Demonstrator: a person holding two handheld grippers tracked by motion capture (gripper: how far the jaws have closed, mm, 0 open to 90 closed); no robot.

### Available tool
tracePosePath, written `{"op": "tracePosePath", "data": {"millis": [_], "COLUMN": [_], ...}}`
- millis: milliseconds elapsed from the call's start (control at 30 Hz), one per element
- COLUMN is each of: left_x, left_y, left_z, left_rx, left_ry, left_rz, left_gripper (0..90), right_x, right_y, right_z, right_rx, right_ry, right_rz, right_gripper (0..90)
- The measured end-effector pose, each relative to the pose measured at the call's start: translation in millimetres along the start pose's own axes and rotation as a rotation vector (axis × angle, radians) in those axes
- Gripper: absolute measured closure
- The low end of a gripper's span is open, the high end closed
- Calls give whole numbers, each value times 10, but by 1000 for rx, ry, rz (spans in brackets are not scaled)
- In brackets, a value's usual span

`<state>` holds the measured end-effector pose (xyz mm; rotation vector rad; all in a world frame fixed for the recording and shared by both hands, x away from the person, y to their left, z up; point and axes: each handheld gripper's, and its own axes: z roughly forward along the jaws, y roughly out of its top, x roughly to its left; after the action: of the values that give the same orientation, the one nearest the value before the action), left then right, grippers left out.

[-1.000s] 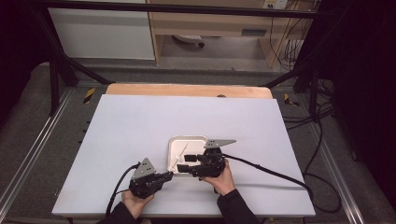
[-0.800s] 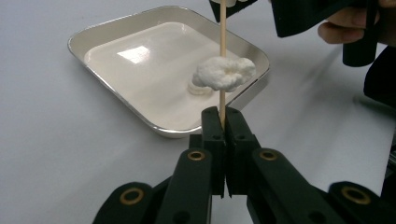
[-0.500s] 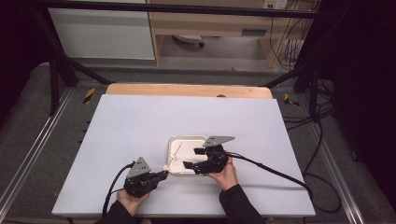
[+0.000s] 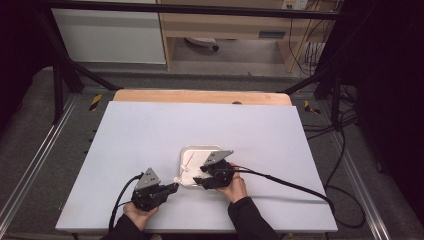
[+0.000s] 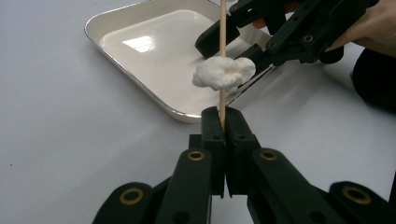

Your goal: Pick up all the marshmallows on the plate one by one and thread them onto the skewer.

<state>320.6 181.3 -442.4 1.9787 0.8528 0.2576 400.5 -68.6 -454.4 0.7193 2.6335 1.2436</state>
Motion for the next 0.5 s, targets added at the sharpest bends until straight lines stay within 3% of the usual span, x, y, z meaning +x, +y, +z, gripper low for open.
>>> {"op": "tracePosePath", "data": {"millis": [200, 400, 500], "left_x": [-2, -7, -14], "left_y": [-1, -1, 0], "left_z": [3, 6, 3], "left_rx": [3, 5, 1], "left_ry": [-2, -9, -12], "left_rz": [2, 4, 6], "left_gripper": [881, 881, 881], "right_x": [30, 34, 18], "right_y": [-14, -8, 25], "right_z": [-14, -51, -120], "right_rx": [4, 14, -15], "right_ry": [-12, -23, -5], "right_rz": [-42, -18, 8], "right_gripper": [660, 701, 705]}}
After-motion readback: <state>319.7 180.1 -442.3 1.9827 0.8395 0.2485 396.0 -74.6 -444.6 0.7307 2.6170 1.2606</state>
